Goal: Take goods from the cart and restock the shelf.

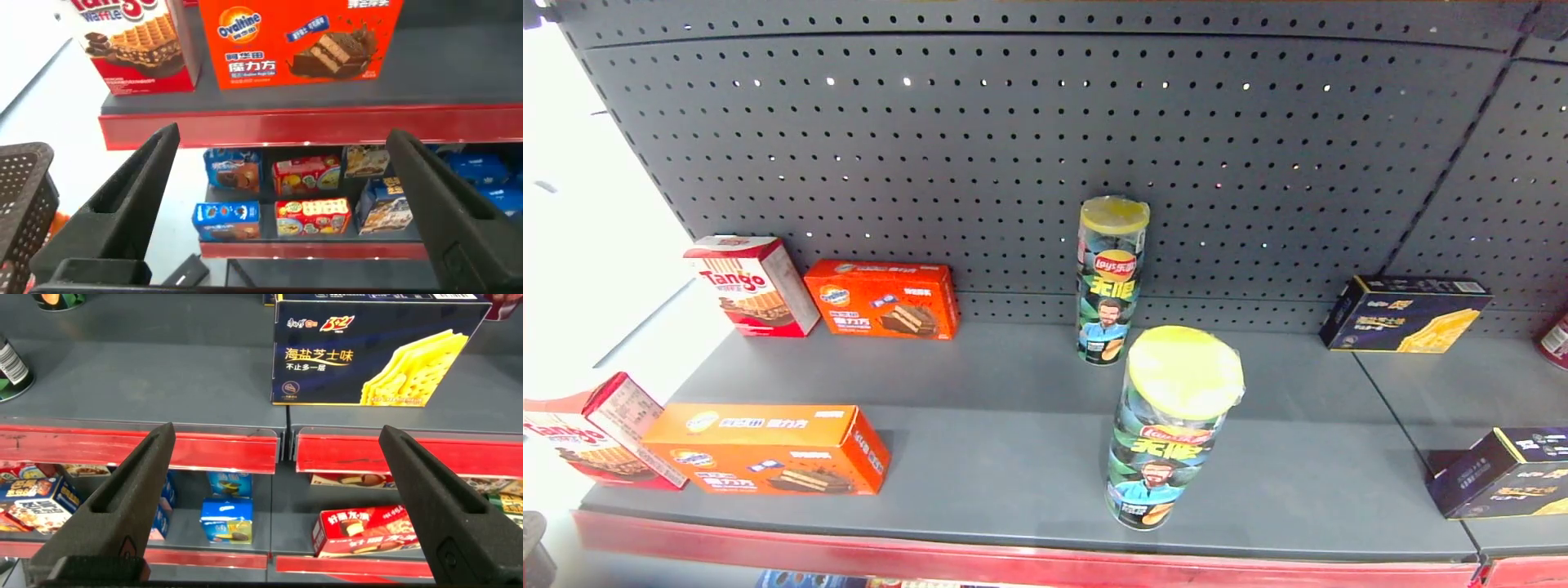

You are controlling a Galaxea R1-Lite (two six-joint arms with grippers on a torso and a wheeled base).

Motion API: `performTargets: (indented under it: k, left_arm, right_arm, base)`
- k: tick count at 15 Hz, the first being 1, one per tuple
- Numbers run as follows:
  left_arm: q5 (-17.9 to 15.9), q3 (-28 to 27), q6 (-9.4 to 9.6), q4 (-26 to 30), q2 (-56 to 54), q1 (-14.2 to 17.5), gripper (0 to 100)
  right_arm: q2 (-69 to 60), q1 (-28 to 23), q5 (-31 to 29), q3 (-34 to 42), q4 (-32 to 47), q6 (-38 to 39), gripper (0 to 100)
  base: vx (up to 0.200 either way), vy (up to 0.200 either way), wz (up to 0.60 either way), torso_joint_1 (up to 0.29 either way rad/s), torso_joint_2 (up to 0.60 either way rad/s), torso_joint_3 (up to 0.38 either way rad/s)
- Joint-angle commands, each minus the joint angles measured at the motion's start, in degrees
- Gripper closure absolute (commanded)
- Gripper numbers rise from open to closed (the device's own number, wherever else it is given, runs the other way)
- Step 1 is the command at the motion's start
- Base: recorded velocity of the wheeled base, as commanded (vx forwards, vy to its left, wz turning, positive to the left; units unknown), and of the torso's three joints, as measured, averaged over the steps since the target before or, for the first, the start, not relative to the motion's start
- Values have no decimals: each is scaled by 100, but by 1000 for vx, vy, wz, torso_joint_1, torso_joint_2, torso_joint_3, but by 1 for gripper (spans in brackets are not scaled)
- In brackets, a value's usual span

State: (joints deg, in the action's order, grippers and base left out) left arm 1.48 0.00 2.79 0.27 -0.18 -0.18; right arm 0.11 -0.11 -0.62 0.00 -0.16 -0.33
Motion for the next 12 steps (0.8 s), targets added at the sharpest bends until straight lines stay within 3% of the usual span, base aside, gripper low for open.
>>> performTargets:
  k: [1, 3, 6, 10, 11, 12]
  left_arm:
    - [389, 0, -156, 0, 18, 1, 0]
    - [327, 0, -165, 0, 18, 1, 0]
    - [-33, -18, -262, 0, 18, 1, 0]
    - [-60, -18, -270, 8, 18, -8, 0]
    - [-60, -26, -262, 26, 18, -8, 0]
    - [-51, -18, -262, 0, 18, -8, 0]
  right_arm:
    - [-2, 2, 1, 0, -2, -2, 0]
    - [-2, 2, 1, 0, -2, -2, 0]
    - [-2, 2, 45, 0, -11, -20, 0]
    - [200, 81, 291, -53, -37, -37, 0]
    - [472, 116, 423, -387, -37, -29, 0]
    - [2186, 90, 546, -1837, -37, -11, 0]
  base:
    - [0, 0, 0, 0, 0, 0]
    - [0, 0, 0, 0, 0, 0]
    - [0, 0, 0, 0, 0, 0]
    - [0, 0, 0, 0, 0, 0]
    - [0, 0, 0, 0, 0, 0]
    - [0, 0, 0, 0, 0, 0]
